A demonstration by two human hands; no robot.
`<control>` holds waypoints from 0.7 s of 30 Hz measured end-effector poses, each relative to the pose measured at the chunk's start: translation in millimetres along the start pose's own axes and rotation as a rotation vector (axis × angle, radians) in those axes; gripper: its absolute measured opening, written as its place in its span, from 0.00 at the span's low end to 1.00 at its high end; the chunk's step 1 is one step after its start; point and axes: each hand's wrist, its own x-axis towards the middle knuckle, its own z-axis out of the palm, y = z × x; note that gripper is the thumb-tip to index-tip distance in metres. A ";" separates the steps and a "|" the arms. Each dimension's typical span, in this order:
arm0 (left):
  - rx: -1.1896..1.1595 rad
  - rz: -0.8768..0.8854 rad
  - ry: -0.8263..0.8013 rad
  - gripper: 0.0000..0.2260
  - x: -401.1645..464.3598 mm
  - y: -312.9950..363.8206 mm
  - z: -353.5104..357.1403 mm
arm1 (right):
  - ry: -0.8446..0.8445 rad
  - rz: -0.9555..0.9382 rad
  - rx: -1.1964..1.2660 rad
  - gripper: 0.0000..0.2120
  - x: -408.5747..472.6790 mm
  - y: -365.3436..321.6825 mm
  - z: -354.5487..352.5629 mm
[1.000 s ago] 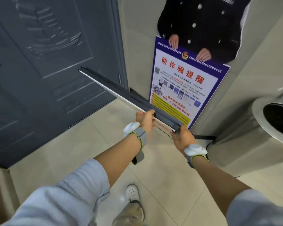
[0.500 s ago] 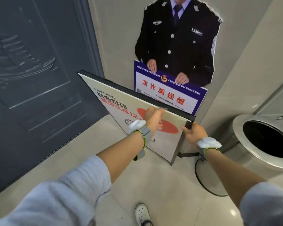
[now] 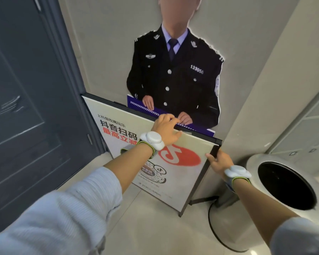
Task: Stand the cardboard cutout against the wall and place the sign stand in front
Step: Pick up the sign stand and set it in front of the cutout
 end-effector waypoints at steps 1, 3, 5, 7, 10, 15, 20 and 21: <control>0.042 0.032 -0.053 0.22 8.7 -1.2 3.7 | 0.006 0.005 0.004 0.19 7.1 0.6 -2.6; 0.082 0.072 -0.090 0.22 23.5 -3.6 10.4 | 0.016 0.005 0.009 0.19 20.6 2.0 -6.9; 0.115 0.101 -0.074 0.21 39.6 -4.2 16.0 | 0.027 0.008 0.014 0.19 34.0 5.4 -9.8; 0.122 0.114 -0.063 0.20 54.8 -3.2 18.9 | 0.042 0.018 0.018 0.19 45.1 8.1 -12.5; 0.112 0.118 -0.075 0.19 81.0 0.0 25.3 | 0.059 0.034 0.041 0.19 66.0 11.9 -17.6; 0.132 0.120 -0.039 0.19 104.2 1.5 37.1 | 0.053 0.016 0.046 0.18 91.3 18.9 -23.0; 0.153 0.119 -0.042 0.19 138.8 7.1 48.4 | 0.031 0.012 -0.002 0.20 123.0 28.5 -33.5; 0.159 0.119 -0.043 0.20 145.2 8.2 50.8 | 0.029 0.010 -0.013 0.21 129.1 30.8 -35.4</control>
